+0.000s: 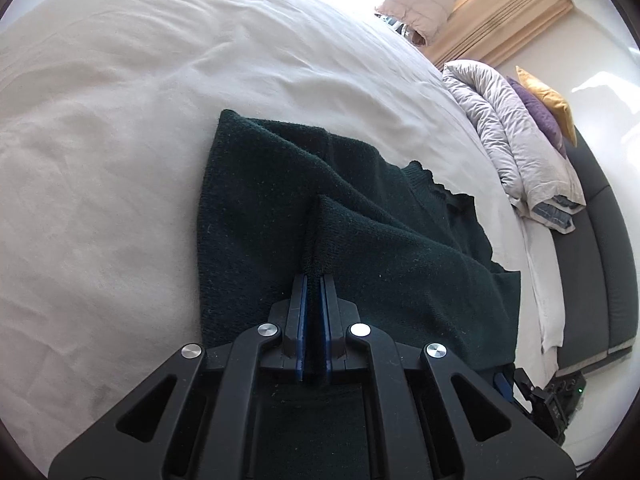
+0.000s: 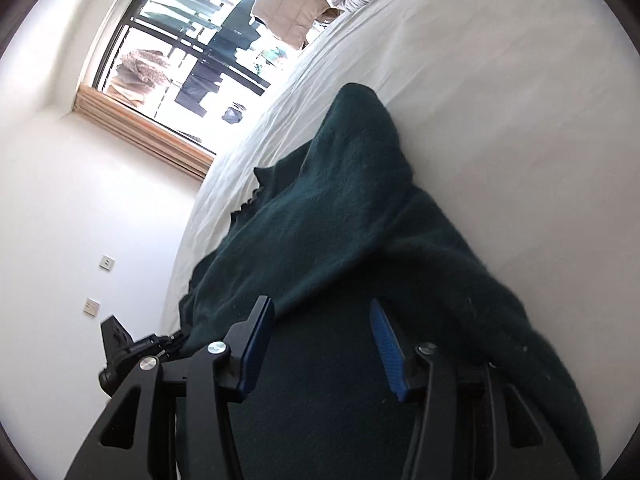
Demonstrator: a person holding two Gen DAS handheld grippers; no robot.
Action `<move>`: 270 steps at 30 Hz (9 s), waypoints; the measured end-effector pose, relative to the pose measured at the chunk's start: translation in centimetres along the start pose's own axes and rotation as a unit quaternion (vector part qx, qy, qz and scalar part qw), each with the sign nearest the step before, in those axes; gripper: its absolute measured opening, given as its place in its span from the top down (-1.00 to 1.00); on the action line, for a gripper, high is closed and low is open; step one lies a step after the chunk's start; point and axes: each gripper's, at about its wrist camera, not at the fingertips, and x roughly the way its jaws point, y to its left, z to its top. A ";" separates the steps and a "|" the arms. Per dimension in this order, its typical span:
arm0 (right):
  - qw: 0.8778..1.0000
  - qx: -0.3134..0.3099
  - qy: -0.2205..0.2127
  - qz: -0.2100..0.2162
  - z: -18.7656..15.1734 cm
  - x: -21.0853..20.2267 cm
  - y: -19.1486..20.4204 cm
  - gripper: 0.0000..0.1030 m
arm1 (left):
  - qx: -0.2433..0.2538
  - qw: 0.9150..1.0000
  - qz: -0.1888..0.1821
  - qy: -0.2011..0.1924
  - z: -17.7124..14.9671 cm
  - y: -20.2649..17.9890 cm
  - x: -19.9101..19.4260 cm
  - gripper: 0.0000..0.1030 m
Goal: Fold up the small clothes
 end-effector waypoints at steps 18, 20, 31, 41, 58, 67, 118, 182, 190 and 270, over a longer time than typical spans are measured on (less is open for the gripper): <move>0.958 0.217 -0.104 0.157 3.9 -1.0 -7.8 0.11 | 0.021 1.000 -0.006 0.012 -0.7 -2.4 1.5 0.88; 0.967 0.197 -0.095 0.131 4.4 -0.4 -8.0 0.40 | 0.023 1.000 -0.002 0.010 -0.7 -2.6 1.8 0.88; 0.973 0.186 -0.113 0.077 3.4 -5.0 -7.9 0.15 | 0.033 0.999 -0.009 0.006 -0.9 -2.2 2.2 0.85; 0.982 0.108 -0.146 0.061 6.3 -7.0 -1.3 -0.50 | 0.042 0.999 -0.006 -0.001 -1.1 -2.2 2.6 0.84; 0.989 0.130 -0.073 -0.002 11.1 5.6 -5.8 0.99 | 0.053 0.998 -0.025 -0.015 -1.4 -1.6 2.9 0.81; 0.991 0.079 -0.108 -0.013 9.8 1.7 -2.9 -0.09 | 0.039 0.999 -0.028 -0.025 -0.2 -1.2 2.3 0.81; 0.997 -0.049 -0.035 -0.051 -3.6 -14.0 -0.3 -0.58 | 0.152 0.986 0.043 -0.054 -21.6 3.0 -16.0 0.80; 0.790 -0.551 -0.004 -0.269 -21.4 -23.7 6.4 -0.56 | 0.689 0.668 0.220 -0.177 -41.9 -2.9 -19.1 0.89; 0.642 -0.698 0.055 -0.312 -25.4 -20.7 4.8 -0.23 | 0.559 0.790 0.176 -0.179 -36.2 -3.5 -21.8 0.90; 0.759 -0.563 -0.006 -0.327 3.8 0.8 14.1 0.92 | 0.349 0.904 0.180 -0.170 -3.0 -5.8 -13.9 0.90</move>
